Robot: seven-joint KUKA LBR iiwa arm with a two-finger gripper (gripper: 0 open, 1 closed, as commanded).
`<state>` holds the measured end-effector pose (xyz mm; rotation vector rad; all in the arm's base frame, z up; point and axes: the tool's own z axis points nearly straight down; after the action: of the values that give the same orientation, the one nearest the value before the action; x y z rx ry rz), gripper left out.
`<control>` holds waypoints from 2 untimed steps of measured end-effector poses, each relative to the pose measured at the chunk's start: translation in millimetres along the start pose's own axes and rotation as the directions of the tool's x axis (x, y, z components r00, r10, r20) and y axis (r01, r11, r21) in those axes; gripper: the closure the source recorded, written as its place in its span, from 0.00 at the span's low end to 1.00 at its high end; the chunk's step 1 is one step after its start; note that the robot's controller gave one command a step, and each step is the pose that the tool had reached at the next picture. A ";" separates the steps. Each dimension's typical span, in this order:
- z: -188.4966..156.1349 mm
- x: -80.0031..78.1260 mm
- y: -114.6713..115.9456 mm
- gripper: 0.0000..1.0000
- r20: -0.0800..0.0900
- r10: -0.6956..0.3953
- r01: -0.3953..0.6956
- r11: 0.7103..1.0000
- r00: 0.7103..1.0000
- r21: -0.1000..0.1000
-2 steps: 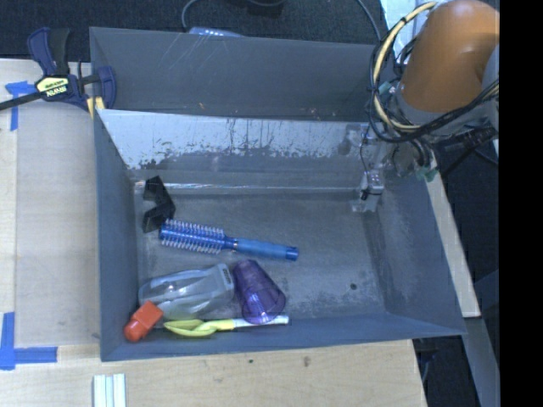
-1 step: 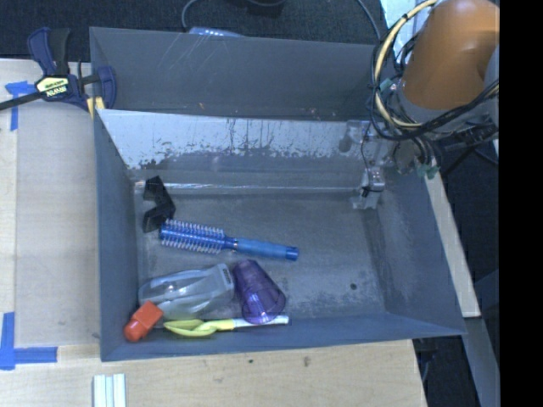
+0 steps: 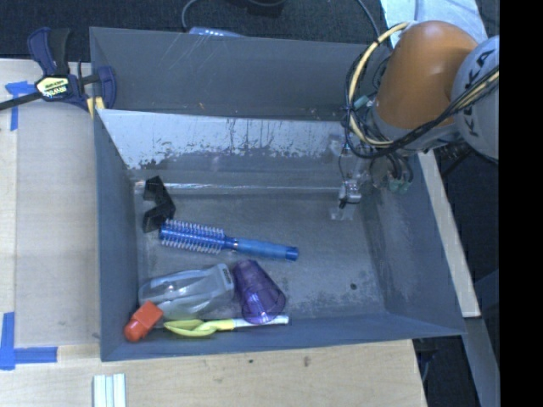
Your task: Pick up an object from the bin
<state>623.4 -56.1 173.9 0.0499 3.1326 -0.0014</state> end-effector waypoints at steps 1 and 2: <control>29.6 17.2 5.6 0.00 -0.011 0.155 -0.155 0.988 0.988 0.000; 43.7 15.5 49.8 0.00 0.004 0.115 -0.115 0.993 0.993 0.002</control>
Offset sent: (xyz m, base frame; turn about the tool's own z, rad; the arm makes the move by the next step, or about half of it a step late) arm -0.0142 0.0934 -0.0678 0.0572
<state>609.8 -5.8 130.1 0.2301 3.1206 -0.0035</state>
